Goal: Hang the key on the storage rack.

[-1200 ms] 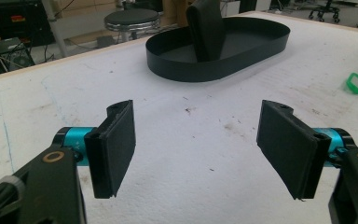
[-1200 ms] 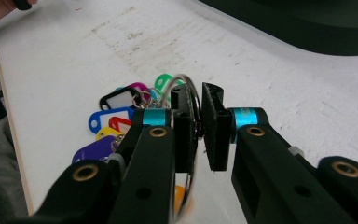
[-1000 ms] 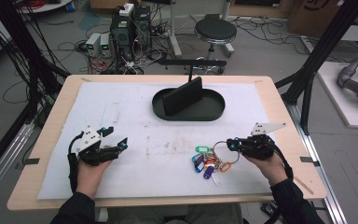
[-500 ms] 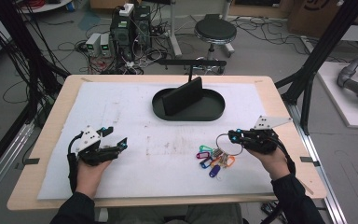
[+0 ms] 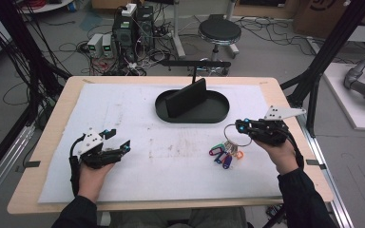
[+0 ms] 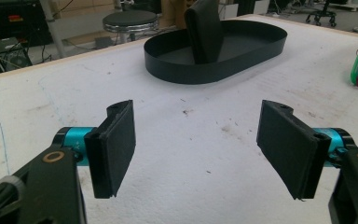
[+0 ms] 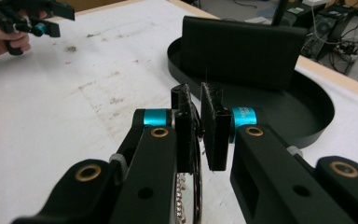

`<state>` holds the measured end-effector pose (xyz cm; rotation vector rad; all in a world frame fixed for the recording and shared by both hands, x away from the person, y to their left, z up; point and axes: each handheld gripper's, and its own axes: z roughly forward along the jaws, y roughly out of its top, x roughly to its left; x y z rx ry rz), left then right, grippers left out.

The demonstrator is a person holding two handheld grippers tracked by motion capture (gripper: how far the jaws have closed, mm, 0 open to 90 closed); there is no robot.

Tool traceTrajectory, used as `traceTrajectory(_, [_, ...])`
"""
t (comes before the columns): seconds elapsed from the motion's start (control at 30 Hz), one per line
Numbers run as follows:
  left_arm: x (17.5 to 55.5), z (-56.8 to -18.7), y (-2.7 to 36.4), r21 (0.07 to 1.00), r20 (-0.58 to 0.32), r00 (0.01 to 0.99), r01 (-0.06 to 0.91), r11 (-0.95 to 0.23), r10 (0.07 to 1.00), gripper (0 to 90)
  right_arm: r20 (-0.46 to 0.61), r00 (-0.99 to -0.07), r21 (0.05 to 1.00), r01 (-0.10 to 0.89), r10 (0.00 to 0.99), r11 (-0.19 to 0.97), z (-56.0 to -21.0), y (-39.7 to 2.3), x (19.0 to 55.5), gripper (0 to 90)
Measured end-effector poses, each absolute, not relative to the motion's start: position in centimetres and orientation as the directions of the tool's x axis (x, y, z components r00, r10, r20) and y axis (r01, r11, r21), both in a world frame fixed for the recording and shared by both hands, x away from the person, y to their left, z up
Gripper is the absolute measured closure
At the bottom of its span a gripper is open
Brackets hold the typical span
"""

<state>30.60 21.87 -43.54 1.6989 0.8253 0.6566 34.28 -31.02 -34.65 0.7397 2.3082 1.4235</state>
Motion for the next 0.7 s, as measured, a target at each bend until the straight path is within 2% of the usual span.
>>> traceTrajectory(0.7, [30.6, -43.5, 21.8, 0.967, 0.016, 0.617, 0.191, -0.169, 0.787, 28.2, -0.021, -0.786, 0.930, 0.212, 0.618, 0.301, -30.4, -30.8, 37.0, 85.5])
